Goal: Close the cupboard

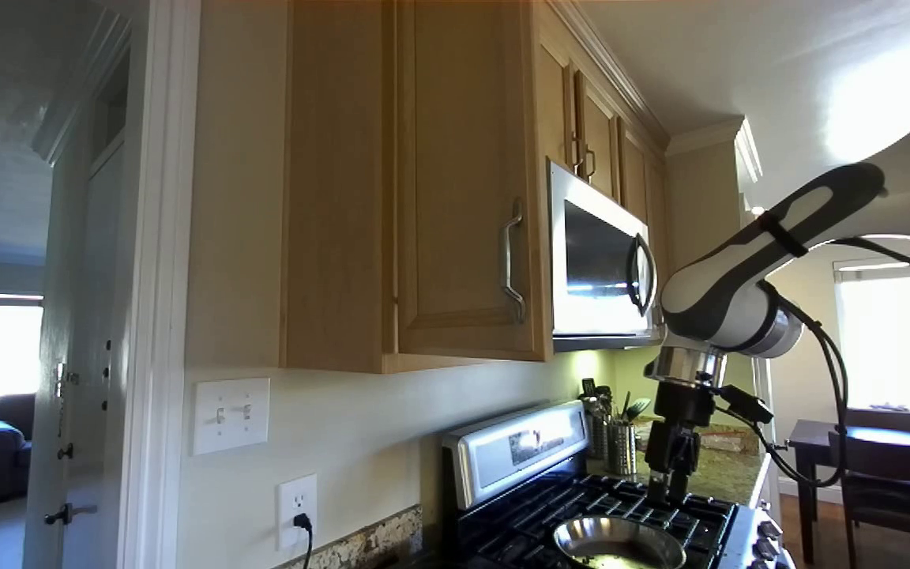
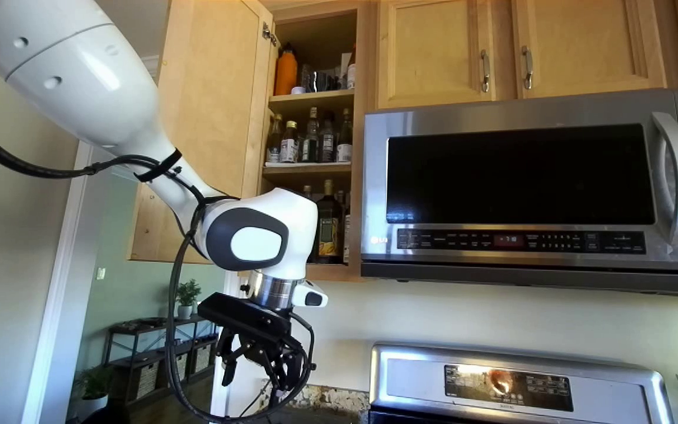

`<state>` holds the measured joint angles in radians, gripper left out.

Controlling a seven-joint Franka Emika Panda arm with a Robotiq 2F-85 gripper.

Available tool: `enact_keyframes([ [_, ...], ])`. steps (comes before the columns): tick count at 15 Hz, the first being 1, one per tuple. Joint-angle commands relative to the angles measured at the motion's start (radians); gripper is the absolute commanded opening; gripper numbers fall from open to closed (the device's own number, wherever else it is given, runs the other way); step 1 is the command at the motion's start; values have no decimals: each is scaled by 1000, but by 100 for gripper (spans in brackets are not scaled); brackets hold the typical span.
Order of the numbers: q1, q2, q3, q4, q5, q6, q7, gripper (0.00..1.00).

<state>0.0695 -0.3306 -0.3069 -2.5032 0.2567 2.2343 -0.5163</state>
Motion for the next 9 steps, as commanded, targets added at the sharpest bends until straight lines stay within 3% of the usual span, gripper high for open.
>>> enact_keyframes([
  [1, -32, -11, 37, -8, 11, -1, -14, 100],
  [9, -22, -241, 103, -114, -40, 13, -107, 100],
])
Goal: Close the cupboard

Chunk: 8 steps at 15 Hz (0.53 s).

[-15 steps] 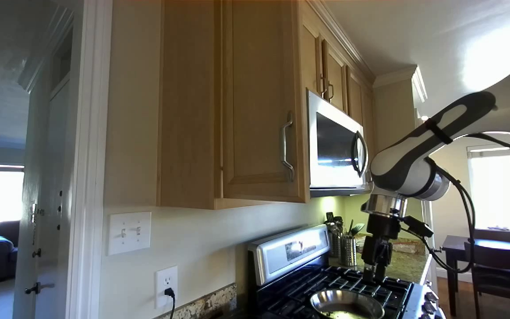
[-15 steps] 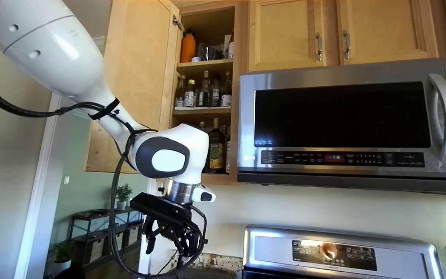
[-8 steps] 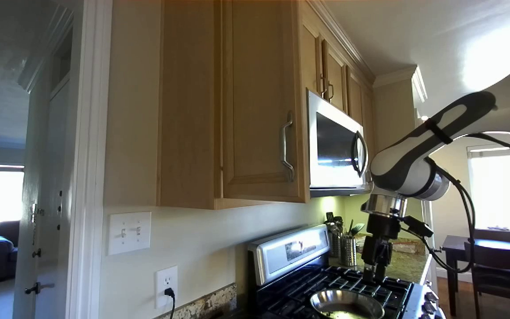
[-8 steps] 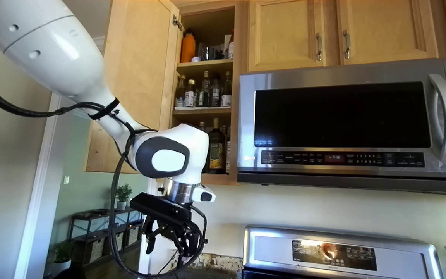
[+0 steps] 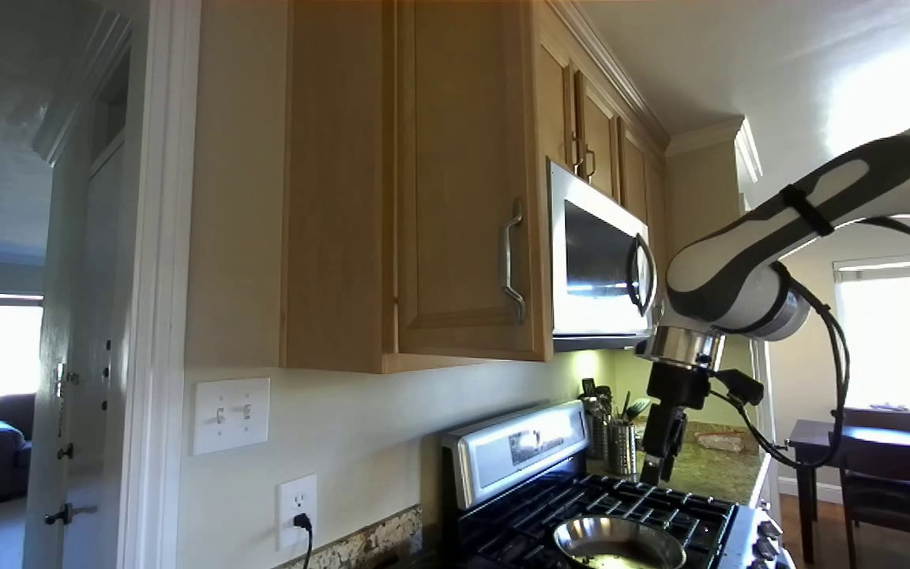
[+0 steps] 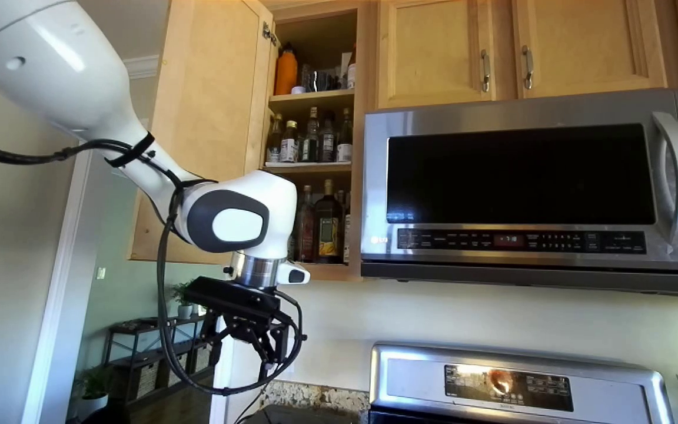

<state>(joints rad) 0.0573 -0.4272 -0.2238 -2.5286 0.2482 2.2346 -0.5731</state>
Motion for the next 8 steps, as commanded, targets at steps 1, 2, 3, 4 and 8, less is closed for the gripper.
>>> enact_keyframes([
  [1, -6, -182, 24, -106, -39, 16, -64, 100],
  [2, -1, -217, 25, -121, -40, 19, -80, 100],
  [3, 5, -252, 28, -135, -41, 25, -94, 100],
  [4, 13, -286, 26, -148, -37, 23, -105, 100],
  [8, 55, -439, 23, -218, -12, 91, -131, 100],
])
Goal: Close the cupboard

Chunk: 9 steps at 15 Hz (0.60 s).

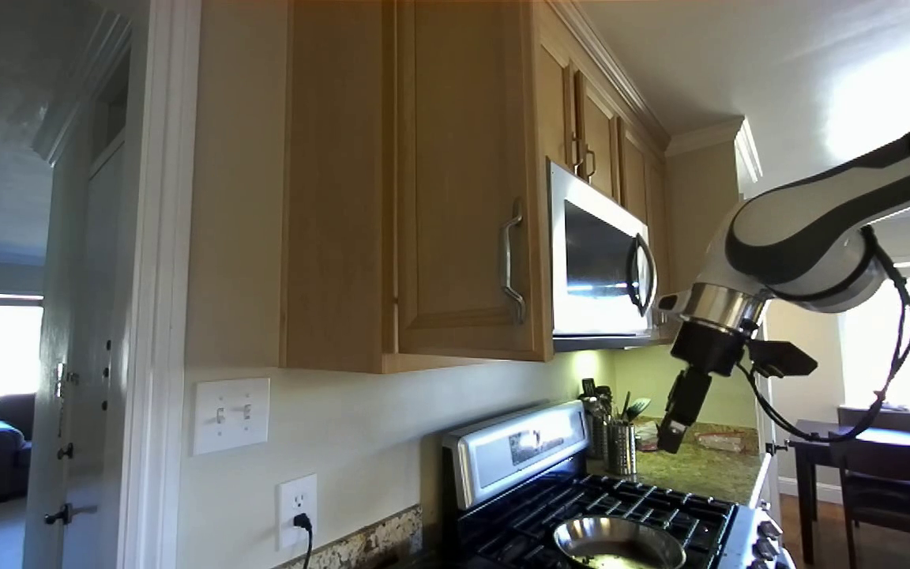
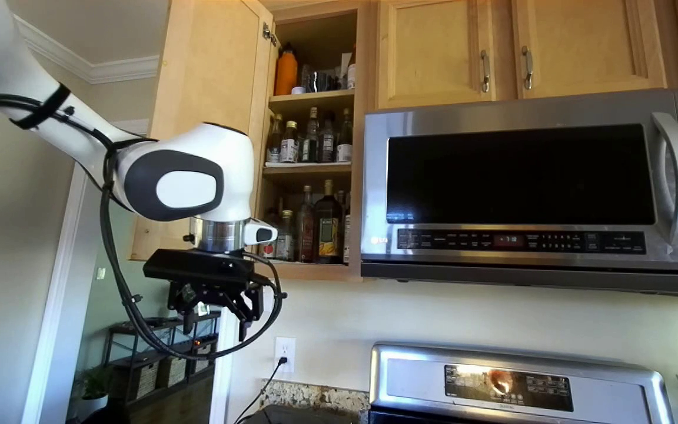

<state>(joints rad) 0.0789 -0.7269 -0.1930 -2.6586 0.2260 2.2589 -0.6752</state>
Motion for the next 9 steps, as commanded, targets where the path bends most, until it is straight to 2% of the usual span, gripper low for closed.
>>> enact_keyframes([
  [1, 49, -181, -9, -105, 11, 81, -37, 100],
  [2, 64, -211, -13, -118, 10, 95, -46, 100],
  [3, 60, -292, -27, -126, -4, 53, -51, 100],
  [8, 96, -466, -36, -137, -17, 9, -45, 100],
  [9, 92, -377, -26, -104, -28, 32, -14, 100],
])
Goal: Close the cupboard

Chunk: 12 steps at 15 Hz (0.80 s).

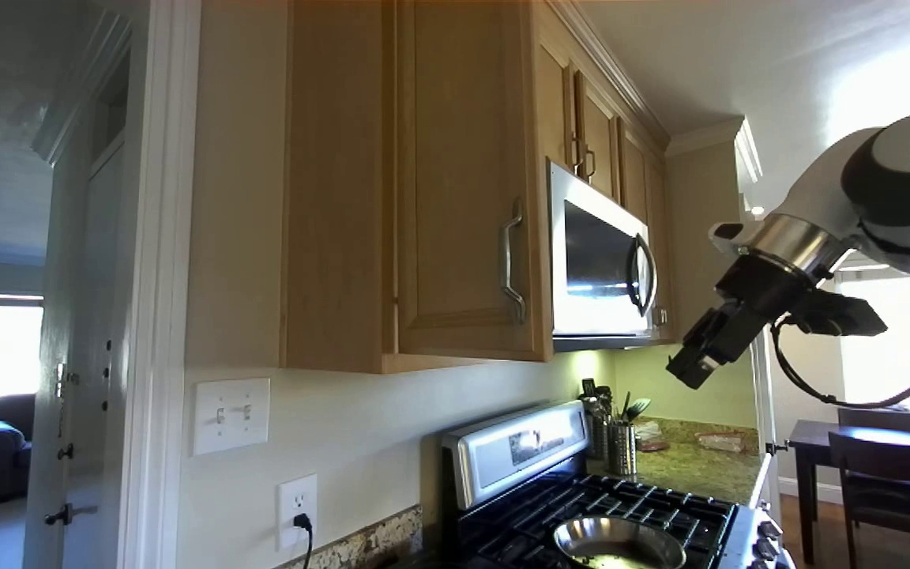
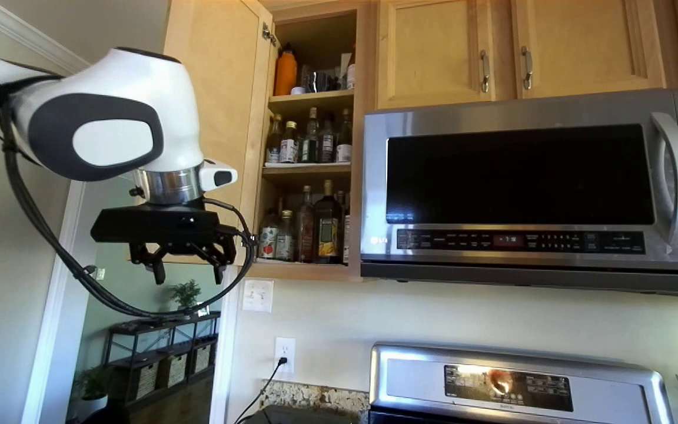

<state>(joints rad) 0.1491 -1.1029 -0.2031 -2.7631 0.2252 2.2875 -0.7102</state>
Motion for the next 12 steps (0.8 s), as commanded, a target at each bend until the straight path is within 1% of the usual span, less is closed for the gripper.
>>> enact_keyframes([
  [1, 25, -33, -17, -3, -28, -3, 22, 100],
  [3, 28, -69, -18, -13, -29, -10, 22, 100],
  [7, 36, -72, -16, -15, -21, -6, 26, 100],
  [9, 69, -83, -9, -12, 2, 0, 29, 100],
  [12, 139, -72, 15, 21, 28, 20, 36, 100],
])
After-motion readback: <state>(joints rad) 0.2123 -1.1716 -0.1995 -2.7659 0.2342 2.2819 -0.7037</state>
